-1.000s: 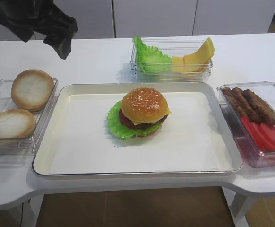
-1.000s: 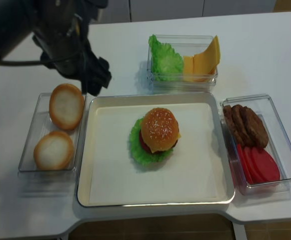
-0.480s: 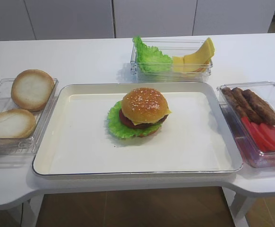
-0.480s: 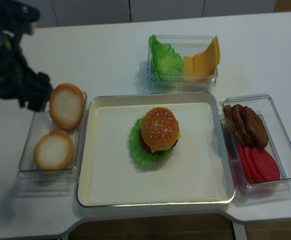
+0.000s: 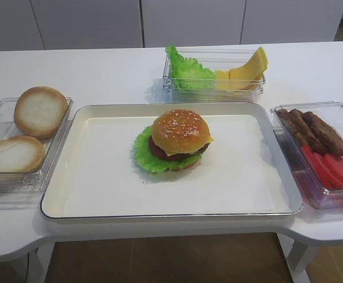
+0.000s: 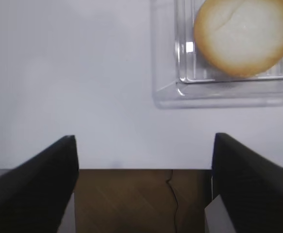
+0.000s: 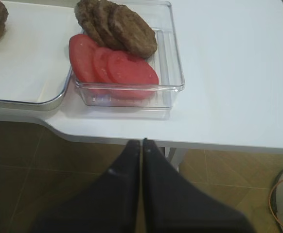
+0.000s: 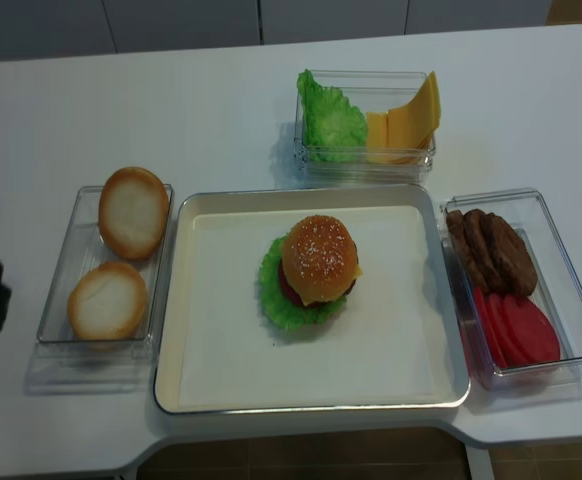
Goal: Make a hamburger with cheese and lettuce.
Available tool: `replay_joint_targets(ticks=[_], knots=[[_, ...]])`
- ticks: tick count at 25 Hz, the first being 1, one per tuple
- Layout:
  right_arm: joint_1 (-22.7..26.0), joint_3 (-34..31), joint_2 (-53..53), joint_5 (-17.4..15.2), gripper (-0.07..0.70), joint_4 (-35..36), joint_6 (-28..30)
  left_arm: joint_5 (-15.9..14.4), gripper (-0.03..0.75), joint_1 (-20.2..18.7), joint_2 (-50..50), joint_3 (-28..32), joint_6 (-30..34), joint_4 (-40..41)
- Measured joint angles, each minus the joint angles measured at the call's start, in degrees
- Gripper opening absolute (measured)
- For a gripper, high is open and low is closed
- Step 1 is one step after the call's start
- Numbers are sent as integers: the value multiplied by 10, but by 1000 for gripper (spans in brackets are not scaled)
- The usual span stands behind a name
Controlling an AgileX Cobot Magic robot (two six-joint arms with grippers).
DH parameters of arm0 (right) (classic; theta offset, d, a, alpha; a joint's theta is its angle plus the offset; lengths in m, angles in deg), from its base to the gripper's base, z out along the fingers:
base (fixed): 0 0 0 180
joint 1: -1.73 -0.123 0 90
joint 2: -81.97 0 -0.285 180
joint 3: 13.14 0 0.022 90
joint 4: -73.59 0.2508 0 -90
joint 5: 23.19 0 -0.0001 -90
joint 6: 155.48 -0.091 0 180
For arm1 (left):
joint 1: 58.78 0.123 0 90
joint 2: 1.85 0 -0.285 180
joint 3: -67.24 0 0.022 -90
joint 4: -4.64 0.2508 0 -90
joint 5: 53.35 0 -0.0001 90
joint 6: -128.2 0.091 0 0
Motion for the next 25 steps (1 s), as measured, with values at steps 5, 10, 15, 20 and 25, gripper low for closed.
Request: replay_joint_targets(ticks=[5,10,15,20,25], knots=[[0,0,0,0,24,0,0,-2,631,0,79,49,-18,0],[0,0,0,0,24,0,-2,-6,628,0,146,71,-36,-1],[0,0,0,0,24,0,-2,-9,628,0,206,71,-37,-10],[0,0,0,0,24,0,-2,-12,628,0,268,72,-37,-36],[0,0,0,0,24,0,-3,-15,628,0,323,72,-37,-37]])
